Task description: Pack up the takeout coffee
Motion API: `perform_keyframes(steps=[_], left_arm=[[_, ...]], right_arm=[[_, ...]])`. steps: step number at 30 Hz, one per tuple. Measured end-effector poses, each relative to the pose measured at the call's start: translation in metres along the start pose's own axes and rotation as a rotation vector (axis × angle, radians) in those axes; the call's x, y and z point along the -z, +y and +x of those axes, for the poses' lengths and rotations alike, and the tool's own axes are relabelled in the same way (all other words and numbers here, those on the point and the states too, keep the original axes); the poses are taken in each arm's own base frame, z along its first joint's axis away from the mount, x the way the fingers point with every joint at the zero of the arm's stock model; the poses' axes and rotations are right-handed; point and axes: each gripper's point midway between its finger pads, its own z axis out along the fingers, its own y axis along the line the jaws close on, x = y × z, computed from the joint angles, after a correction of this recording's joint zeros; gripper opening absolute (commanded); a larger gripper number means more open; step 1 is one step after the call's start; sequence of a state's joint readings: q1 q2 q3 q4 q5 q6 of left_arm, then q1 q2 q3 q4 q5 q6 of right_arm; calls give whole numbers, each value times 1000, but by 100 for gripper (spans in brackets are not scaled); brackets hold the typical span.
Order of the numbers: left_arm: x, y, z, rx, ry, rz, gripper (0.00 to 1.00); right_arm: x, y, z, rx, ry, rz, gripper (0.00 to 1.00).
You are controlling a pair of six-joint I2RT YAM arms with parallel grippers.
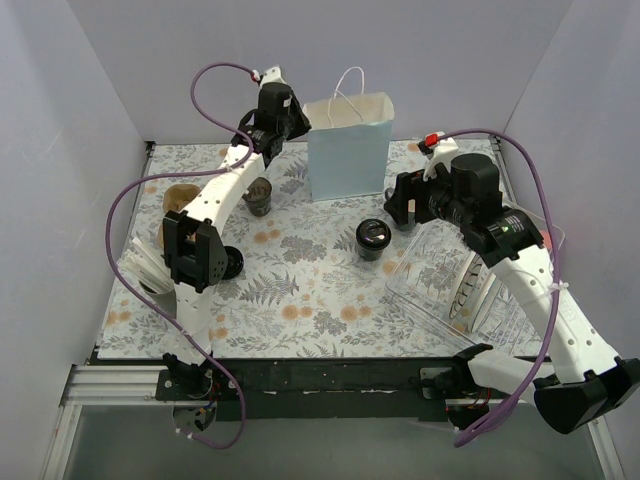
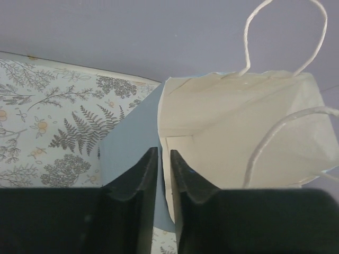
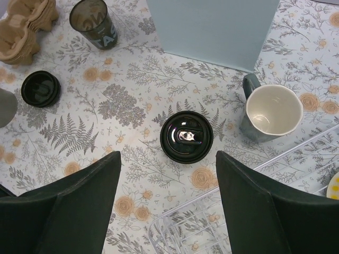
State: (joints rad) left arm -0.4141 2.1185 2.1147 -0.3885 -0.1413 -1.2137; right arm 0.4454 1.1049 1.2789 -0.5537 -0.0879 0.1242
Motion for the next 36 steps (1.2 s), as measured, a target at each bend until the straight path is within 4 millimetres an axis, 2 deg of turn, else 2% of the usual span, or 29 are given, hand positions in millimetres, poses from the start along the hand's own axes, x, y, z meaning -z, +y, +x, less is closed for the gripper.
perform_keyframes(steps=[7,9,14,18,21,29,32,36], left_arm=[[2,-7,-3,-3,3,29,0],[3,-10,-2,-3,12,43,0],[12,-20,-1,0,42,97,0],[32,-33,-12,3,46,142,0],[59,-42,-28,7,30,172,0],[154,-67,-83,6,-71,264,0],[186,-70,-90,1,-75,294,0],[219,-73,-85,-10,-37,339,0]], right_arm=[[0,-7,-1,-5,1,41,79],[-1,-11,-7,-10,1,68,79],[-3,-12,-51,-18,-70,96,79],[4,-13,-68,-21,-113,113,79],[6,-14,-71,-21,-124,125,79],[17,-16,-70,-22,-127,144,79],[28,-14,-72,-20,-148,137,79],[46,-9,-66,-17,-164,122,79]])
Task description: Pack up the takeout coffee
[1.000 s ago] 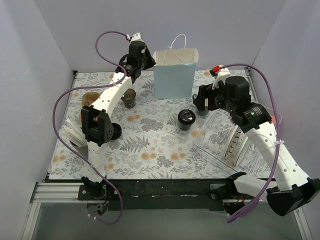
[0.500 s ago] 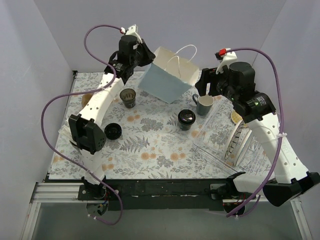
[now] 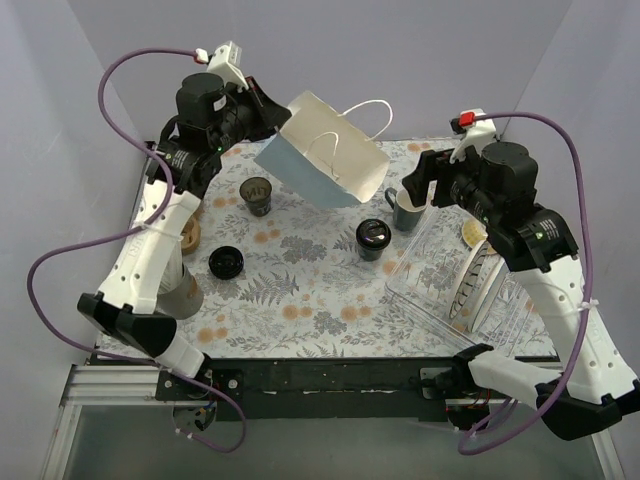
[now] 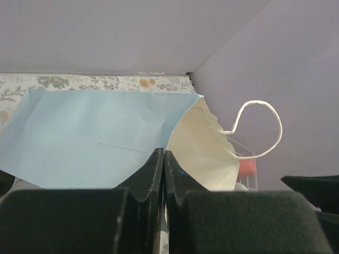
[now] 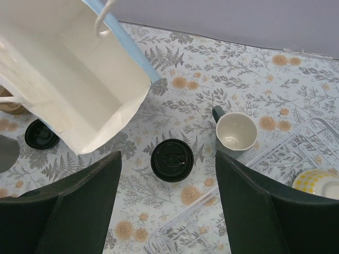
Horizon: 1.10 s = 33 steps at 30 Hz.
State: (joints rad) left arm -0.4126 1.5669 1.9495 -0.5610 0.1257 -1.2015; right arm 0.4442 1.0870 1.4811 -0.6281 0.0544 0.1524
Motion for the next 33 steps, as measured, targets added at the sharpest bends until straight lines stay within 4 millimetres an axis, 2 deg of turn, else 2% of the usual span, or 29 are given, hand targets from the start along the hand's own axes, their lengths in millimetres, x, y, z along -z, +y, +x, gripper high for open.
perform_keyframes(steps=[4,7,11,13,17,19,21,24,26,28,29,33], left_arm=[[30,-9,13,17,55,38,0],[58,-13,31,50,106,64,0],[95,-11,68,103,181,101,0],[106,-6,88,123,221,103,0],[108,19,137,162,329,63,0],[101,32,156,176,379,31,0],[93,40,167,178,412,8,0],[83,51,179,168,454,-17,11],[78,57,187,157,478,-35,31],[72,65,192,143,500,-60,44],[71,67,193,128,505,-66,55],[64,75,184,77,491,-113,69]], right_arm=[[11,1,2,1,-7,-11,79],[17,3,5,-1,-5,-21,79],[23,5,12,-3,3,-34,79],[27,4,17,-3,12,-34,79],[35,4,23,-4,22,-35,79],[38,5,24,-6,24,-44,79],[40,8,24,-7,22,-56,79],[41,9,24,-8,21,-65,79],[41,10,24,-8,22,-69,79],[43,11,23,-8,19,-73,79],[43,11,23,-8,19,-75,79],[44,12,28,-8,25,-82,79]])
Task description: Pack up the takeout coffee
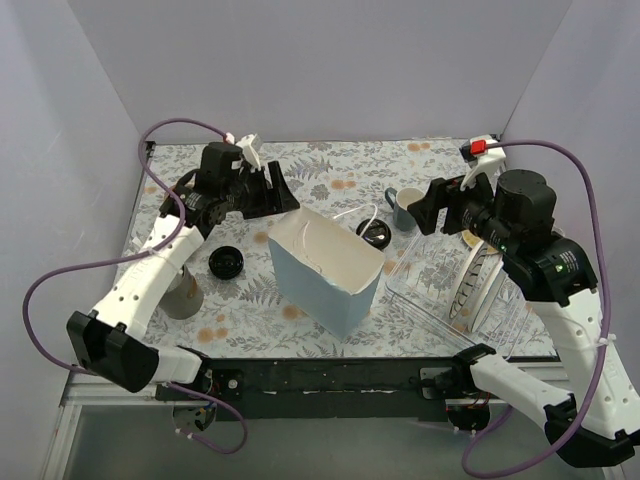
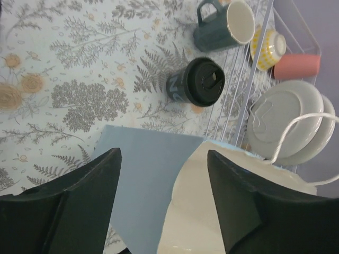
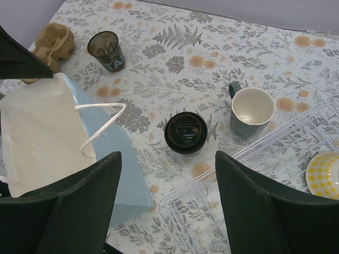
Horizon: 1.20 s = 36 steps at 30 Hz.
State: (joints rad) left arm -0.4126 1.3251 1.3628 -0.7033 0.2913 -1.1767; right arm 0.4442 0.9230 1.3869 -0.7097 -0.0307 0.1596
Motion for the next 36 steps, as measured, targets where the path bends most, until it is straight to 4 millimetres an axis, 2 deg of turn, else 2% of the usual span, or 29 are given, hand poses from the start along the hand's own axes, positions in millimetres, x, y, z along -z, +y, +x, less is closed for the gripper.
perform_keyframes(steps=[3,8,11,13,19,22,25,28,32,36], left_arm=[[8,-6,-31,-58,-64,-39,73],[33,-14,-90,-163,-214,-140,80],[45,-6,-115,-184,-290,-238,89],[48,6,-126,-171,-327,-326,96],[33,51,-139,-67,-351,-547,98],[25,66,-143,5,-368,-598,98],[23,73,-150,92,-415,-613,96],[29,76,-161,174,-513,-621,92],[47,91,-165,303,-623,-652,90],[77,123,-189,463,-713,-728,89]], right_arm=[[-1,1,11,2,20,-13,79],[7,-1,54,3,115,-25,80],[13,2,68,5,146,-52,79],[14,5,74,4,158,-73,78],[10,14,85,-9,193,-133,77],[7,19,86,-17,202,-160,77],[5,24,82,-37,188,-182,76],[4,31,72,-71,152,-214,76],[5,38,63,-116,122,-237,76],[7,37,72,-150,176,-222,76]])
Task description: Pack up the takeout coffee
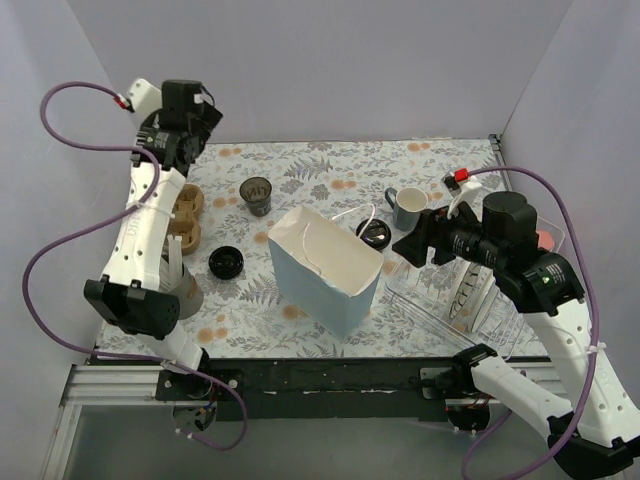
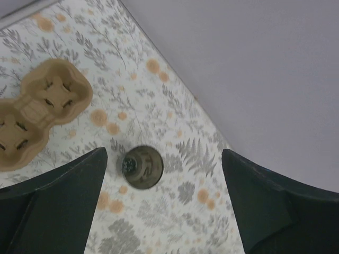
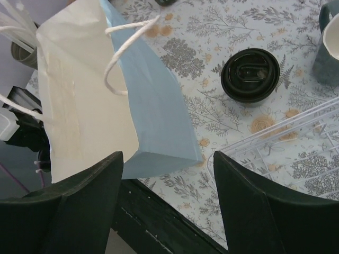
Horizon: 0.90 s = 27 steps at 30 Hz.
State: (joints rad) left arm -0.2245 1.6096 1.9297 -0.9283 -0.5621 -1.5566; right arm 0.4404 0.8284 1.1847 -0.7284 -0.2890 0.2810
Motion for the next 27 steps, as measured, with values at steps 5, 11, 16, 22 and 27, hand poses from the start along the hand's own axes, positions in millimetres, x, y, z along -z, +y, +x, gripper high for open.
perform_keyframes(steps=[5,11,16,22,27], left_arm=[[-42,26,-47,58,-93,-135,88],[-88,75,3,-221,41,-237,83],[-108,124,14,-348,149,-291,75],[-127,156,15,-446,192,-305,74],[-139,165,40,-532,278,-254,70]], right_arm=[[4,-9,19,-43,91,57,76],[6,-2,18,-91,143,46,76],[3,9,13,-116,165,-6,76],[2,12,18,-120,194,-28,75],[-1,12,18,-108,213,-32,75]])
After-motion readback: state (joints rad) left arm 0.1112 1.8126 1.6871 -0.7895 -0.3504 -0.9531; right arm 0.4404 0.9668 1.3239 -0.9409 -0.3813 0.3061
